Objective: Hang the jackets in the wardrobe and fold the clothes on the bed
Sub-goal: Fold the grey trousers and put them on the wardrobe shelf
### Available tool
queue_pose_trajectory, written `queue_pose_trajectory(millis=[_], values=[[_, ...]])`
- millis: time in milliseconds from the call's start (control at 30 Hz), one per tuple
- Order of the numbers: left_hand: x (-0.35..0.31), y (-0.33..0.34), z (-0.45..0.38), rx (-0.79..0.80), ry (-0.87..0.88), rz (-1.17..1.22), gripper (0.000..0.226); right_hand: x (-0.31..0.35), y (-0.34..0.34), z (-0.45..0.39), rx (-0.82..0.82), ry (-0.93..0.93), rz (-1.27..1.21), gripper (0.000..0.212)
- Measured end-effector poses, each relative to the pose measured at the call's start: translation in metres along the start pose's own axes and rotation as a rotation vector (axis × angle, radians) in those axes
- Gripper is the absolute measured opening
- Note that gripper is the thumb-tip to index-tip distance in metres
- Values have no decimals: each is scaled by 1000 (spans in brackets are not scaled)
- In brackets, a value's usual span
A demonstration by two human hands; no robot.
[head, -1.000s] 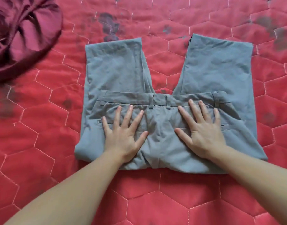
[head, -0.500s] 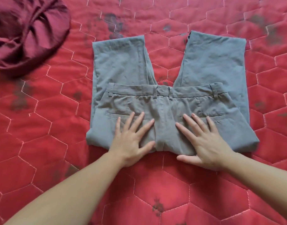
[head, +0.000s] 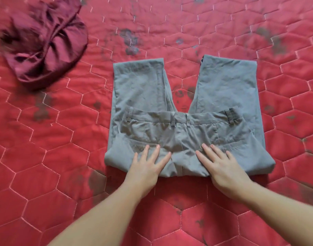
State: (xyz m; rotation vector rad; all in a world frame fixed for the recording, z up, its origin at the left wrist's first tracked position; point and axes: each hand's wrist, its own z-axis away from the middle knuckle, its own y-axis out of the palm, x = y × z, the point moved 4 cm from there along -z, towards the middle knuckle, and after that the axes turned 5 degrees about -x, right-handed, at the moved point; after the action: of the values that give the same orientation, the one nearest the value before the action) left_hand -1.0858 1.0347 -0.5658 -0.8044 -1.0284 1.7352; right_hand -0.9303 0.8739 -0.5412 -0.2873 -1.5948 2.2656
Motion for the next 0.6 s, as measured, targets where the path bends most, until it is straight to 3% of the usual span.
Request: queue_pose_trajectory(millis=[167,267,400,467,600], values=[[-22,16,40,97,-52,60,77,21,10,41,112,3,-32,65],[-30,-14,24,-26,-3,97,77,14,16,43,180,-14,-69,83],[-58,-47,-29,-220,147,43,65,-11,4,25,7,-37,-142,64],[-72,-45,-60,-209,130,52,66,-39,-5,5,-112,54,-149,55],[-96,-30,-104,-175,55,112,69,-98,-19,-47,-214,192,-121,62]])
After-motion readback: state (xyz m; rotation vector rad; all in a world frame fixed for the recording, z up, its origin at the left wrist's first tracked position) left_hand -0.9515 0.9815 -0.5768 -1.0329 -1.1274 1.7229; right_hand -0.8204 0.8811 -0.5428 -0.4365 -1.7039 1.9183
